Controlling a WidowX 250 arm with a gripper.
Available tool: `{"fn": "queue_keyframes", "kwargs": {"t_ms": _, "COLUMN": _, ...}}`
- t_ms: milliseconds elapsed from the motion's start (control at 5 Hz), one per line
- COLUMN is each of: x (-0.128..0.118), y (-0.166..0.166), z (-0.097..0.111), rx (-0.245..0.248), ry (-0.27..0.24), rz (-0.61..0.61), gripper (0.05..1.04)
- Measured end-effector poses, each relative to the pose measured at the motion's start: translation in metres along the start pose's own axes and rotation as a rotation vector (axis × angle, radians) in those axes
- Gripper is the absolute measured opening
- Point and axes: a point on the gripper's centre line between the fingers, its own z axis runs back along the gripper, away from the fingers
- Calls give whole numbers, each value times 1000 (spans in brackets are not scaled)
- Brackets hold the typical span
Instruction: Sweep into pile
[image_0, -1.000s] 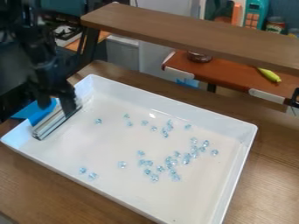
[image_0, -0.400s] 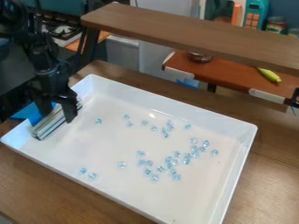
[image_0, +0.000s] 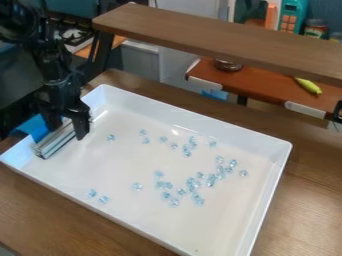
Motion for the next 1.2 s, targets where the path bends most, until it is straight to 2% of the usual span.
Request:
{"fn": "queue_keyframes", "kwargs": {"t_ms": 200, "x": -5, "y": 1, "z": -7, "rx": 8, "ry": 30, "rz": -3, "gripper": 944}}
{"fn": "queue_keyframes", "kwargs": {"t_ms": 400, "x": -6, "y": 2, "z": -6, "rx": 13, "ry": 38, "rz": -9, "gripper": 695}}
{"fn": "queue_keyframes", "kwargs": {"t_ms": 600, "x": -15, "y": -4, "z": -11, "rx": -6, "ry": 67, "rz": -20, "gripper": 396}}
{"fn": "queue_keyframes", "kwargs": {"t_ms": 1000, "x": -17, "y": -31, "z": -10, "rx": -72, "ry": 115, "rz": -4, "gripper": 381}}
{"fn": "queue_keyframes", "kwargs": {"t_ms": 1200, "x": -12, "y": -53, "z": -9, "rx": -91, "ry": 121, "rz": -10, "gripper": 381}}
